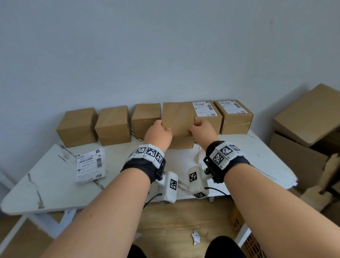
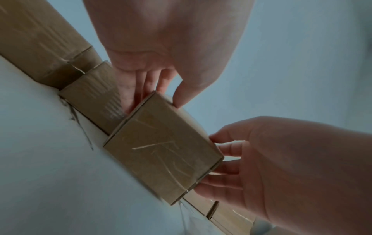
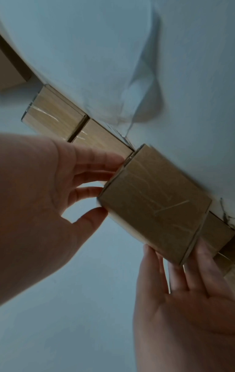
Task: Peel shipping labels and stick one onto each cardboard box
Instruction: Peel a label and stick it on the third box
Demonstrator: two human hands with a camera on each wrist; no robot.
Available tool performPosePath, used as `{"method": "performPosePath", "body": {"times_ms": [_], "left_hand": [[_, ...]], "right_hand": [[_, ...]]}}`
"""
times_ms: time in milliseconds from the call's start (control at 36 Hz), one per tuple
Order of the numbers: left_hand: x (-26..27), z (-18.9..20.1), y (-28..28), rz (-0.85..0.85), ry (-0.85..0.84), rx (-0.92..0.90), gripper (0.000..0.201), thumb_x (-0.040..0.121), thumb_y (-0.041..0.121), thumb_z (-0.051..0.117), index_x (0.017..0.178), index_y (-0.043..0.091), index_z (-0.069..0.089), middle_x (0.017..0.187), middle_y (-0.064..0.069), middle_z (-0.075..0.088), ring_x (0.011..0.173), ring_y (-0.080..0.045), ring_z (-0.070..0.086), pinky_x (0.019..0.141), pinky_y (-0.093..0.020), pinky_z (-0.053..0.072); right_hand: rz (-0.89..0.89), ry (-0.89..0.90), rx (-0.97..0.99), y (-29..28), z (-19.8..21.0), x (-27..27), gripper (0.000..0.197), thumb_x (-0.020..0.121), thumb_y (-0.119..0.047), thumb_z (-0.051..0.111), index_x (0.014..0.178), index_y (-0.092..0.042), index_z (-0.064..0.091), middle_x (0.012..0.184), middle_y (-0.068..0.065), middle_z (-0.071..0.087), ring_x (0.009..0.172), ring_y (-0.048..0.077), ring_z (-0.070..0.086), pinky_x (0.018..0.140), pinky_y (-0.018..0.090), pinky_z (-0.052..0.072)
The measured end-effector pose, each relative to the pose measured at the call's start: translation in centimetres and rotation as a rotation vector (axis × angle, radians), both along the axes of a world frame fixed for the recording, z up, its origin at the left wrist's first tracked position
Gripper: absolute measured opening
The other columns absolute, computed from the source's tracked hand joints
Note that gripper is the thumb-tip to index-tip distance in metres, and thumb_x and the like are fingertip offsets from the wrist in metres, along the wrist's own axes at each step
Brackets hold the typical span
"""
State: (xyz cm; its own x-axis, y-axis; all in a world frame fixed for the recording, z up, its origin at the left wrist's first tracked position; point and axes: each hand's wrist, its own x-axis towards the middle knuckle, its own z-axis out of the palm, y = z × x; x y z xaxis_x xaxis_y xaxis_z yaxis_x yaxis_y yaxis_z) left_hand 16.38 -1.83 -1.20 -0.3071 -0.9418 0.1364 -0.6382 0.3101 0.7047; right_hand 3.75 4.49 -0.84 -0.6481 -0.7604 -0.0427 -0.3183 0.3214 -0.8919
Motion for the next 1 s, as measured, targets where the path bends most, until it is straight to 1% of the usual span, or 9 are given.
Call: {"method": "performPosePath", "body": {"times_ms": [167,306,417,472,583,750,833,917,1000], "left_hand": [[2.0,1.4,2.9,-0.046,0.075,-0.012,0.044,0.091,0.023,0.046,0.134,0.013,0.048,0.104,-0.001,0.064,0.082,-0.017,0.059,0.058,-0.026,0.041],[4.1,1.7,5.3,-0.044,0.116,-0.01,0.012,0.09,0.025,0.048,0.101,0.022,0.049,0.098,0.001,0.055,0.084,-0.021,0.055,0.078,-0.035,0.047],[6.0,1.3,6.3,-0.027,0.117,-0.012,0.009,0.091,0.027,0.047,0.083,0.028,0.043,0.092,0.004,0.051,0.083,-0.02,0.05,0.08,-0.036,0.046],[7.0,1.0,6.5,-0.014,0.108,-0.016,0.009,0.094,0.029,0.046,0.09,0.025,0.053,0.09,0.004,0.051,0.085,-0.019,0.047,0.077,-0.033,0.041],[9.0,0.5,6.5,0.025,0.071,-0.004,0.047,0.097,0.037,0.042,0.135,0.009,0.046,0.128,-0.007,0.055,0.107,-0.024,0.055,0.084,-0.03,0.042],[11.3,0.0,6.1,0.055,0.06,0.034,0.046,0.1,0.035,0.037,0.139,0.011,0.042,0.137,-0.008,0.051,0.121,-0.026,0.051,0.091,-0.03,0.039],[12.0,-0.5,5.8,0.022,0.034,0.047,0.044,0.101,0.033,0.035,0.139,0.012,0.043,0.137,-0.007,0.051,0.123,-0.025,0.05,0.095,-0.031,0.038],[12.5,-1.0,5.5,-0.006,0.017,0.027,0.04,0.102,0.028,0.033,0.136,0.011,0.046,0.134,-0.007,0.054,0.12,-0.024,0.051,0.091,-0.028,0.037],[13.2,-1.1,5.0,-0.004,0.017,0.002,0.038,0.102,0.026,0.032,0.133,0.012,0.049,0.131,-0.008,0.056,0.119,-0.024,0.051,0.09,-0.028,0.037]], "right_hand": [[-0.008,0.023,-0.02,2.3,0.4,1.5,0.043,0.089,-0.043,0.057,0.118,-0.013,0.047,0.1,0.0,0.056,0.094,0.021,0.059,0.087,0.044,0.055],[0.004,0.079,0.019,4.2,0.9,3.3,0.05,0.089,-0.051,0.052,0.12,-0.013,0.047,0.106,0.002,0.058,0.096,0.024,0.061,0.086,0.046,0.055],[0.036,0.091,0.021,5.1,0.8,5.2,0.053,0.087,-0.052,0.051,0.122,-0.013,0.05,0.11,0.004,0.063,0.097,0.025,0.062,0.086,0.046,0.055],[0.052,0.099,0.025,5.4,0.7,6.2,0.054,0.087,-0.053,0.051,0.123,-0.013,0.051,0.111,0.004,0.063,0.097,0.024,0.062,0.085,0.046,0.056],[0.092,0.118,0.041,5.4,0.5,7.9,0.052,0.087,-0.053,0.053,0.122,-0.014,0.051,0.105,0.001,0.06,0.096,0.023,0.061,0.085,0.044,0.056],[0.143,0.184,0.088,4.8,0.5,9.8,0.04,0.092,-0.041,0.052,0.109,-0.006,0.058,0.097,0.012,0.065,0.09,0.029,0.065,0.084,0.047,0.055],[0.153,0.228,0.128,4.5,0.2,10.0,0.034,0.094,-0.039,0.05,0.106,-0.007,0.055,0.091,0.007,0.061,0.088,0.028,0.064,0.085,0.044,0.055],[0.142,0.285,0.14,4.3,0.2,10.0,0.035,0.093,-0.036,0.051,0.111,-0.006,0.056,0.097,0.006,0.06,0.09,0.025,0.06,0.079,0.036,0.05],[0.091,0.342,0.097,3.9,0.6,10.2,0.037,0.092,-0.033,0.053,0.12,-0.01,0.054,0.119,0.011,0.056,0.104,0.027,0.057,0.088,0.039,0.049]]}}
